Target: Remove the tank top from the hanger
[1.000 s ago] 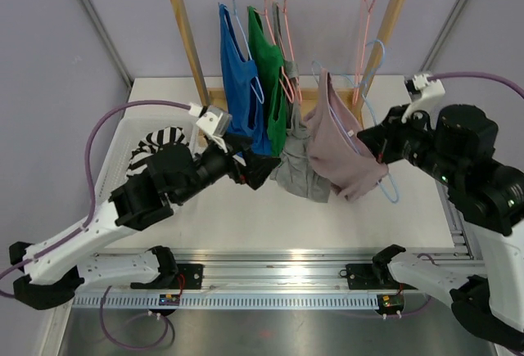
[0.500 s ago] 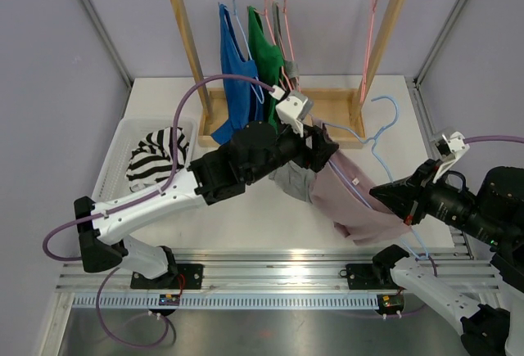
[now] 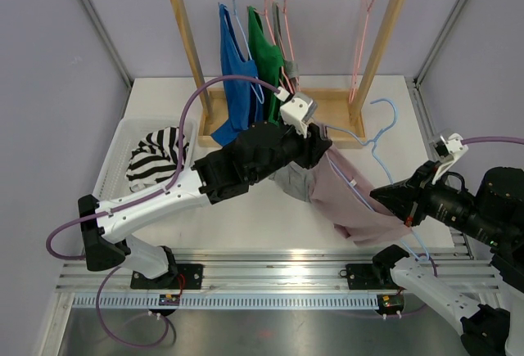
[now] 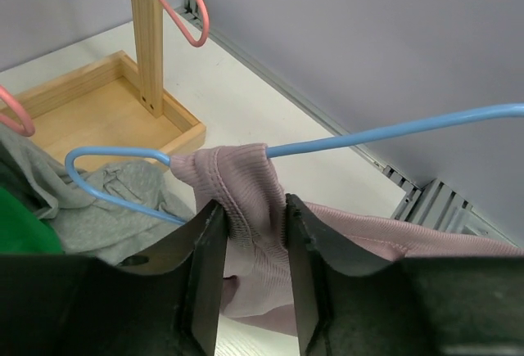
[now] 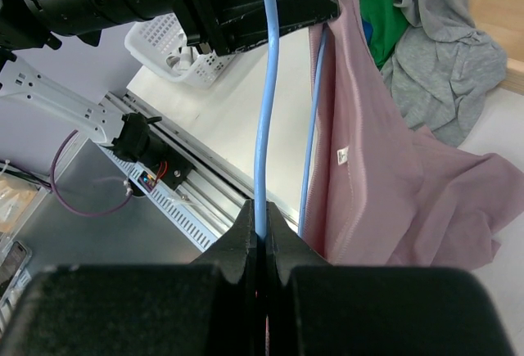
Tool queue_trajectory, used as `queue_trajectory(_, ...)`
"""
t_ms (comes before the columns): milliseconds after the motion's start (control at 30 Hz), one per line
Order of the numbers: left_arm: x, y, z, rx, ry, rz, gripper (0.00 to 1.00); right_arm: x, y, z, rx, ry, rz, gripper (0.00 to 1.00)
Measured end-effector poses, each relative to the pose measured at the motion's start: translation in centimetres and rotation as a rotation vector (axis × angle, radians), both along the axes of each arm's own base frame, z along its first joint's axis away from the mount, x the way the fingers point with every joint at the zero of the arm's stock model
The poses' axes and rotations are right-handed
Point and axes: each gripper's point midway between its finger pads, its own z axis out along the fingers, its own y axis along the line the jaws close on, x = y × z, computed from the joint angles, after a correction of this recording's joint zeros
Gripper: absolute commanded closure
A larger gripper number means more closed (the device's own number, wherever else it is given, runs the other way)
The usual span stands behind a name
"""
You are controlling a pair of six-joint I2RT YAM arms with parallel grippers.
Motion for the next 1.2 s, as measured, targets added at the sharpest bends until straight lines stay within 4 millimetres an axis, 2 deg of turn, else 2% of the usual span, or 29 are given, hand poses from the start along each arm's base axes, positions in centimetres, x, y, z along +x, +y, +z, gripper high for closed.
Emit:
queue_trajectory(67, 0.1, 0.1, -0.2, 0.015, -0.003, 0.003, 0.37, 0.0, 0.0, 0.0, -0.001, 0.0, -0.001, 1.0)
queue_trajectory(300, 0.0, 0.1, -0.4, 0.023, -0.003, -0.003, 0.33, 0.6, 0.1, -0.2, -0.018, 0.007, -0.011, 1.0)
queue_trajectory(367, -0.2, 0.1, -0.3, 0.022, -0.006, -0.012, 0.33, 0.9, -0.1, -0.3, -0.025, 0.005, -0.025, 1.0)
queue_trajectory(433, -0.3, 0.2, -0.1, 0.017, -0.007, -0.017, 0.46, 1.1, -0.2, -0.3, -0.028, 0.003, -0.033, 1.0)
queue_trajectory(500, -0.4, 0.4, 0.1, 0.015, -0.013, -0.02, 0.53, 1.2, -0.3, -0.3, -0.03, 0.001, -0.04, 1.0)
queue_trajectory(533, -0.4, 0.4, 0.2, 0.017, -0.018, -0.021, 0.6, 1.2, -0.4, -0.3, -0.032, -0.001, -0.046, 1.0)
queue_trajectory(600, -0.4, 0.4, 0.2, 0.021, -0.023, -0.023, 0.58, 1.3, -0.4, -0.2, -0.033, -0.004, -0.049, 1.0)
queue_trajectory(633, -0.4, 0.4, 0.2, 0.023, -0.024, -0.023, 0.52, 1.3, -0.4, -0.2, -0.033, -0.005, -0.049, 1.0)
queue_trajectory(733, -0.4, 0.5, 0.1, 0.027, -0.026, -0.024, 0.51, 1.3, -0.4, -0.2, -0.032, -0.004, -0.046, 1.0)
queue_trajectory(767, -0.4, 0.5, 0.1, 0.029, -0.026, -0.024, 0.45, 1.2, -0.3, -0.2, -0.032, -0.004, -0.045, 1.0)
queue_trajectory(833, -0.4, 0.5, 0.0, 0.035, -0.026, -0.024, 0.43, 1.2, -0.3, -0.2, -0.032, -0.004, -0.044, 1.0)
queue_trajectory(933, -0.4, 0.5, -0.2, 0.041, -0.023, -0.023, 0.64, 1.1, -0.2, -0.2, -0.03, -0.003, -0.037, 1.0)
queue_trajectory(1067, -0.1, 0.3, -0.4, 0.052, -0.029, -0.016, 0.67, 1.0, -0.1, -0.1, -0.028, -0.001, -0.027, 1.0)
queue_trajectory(1200, 0.0, 0.4, -0.5, 0.058, -0.031, -0.008, 0.82, 0.9, 0.0, -0.1, -0.026, -0.001, -0.02, 1.0)
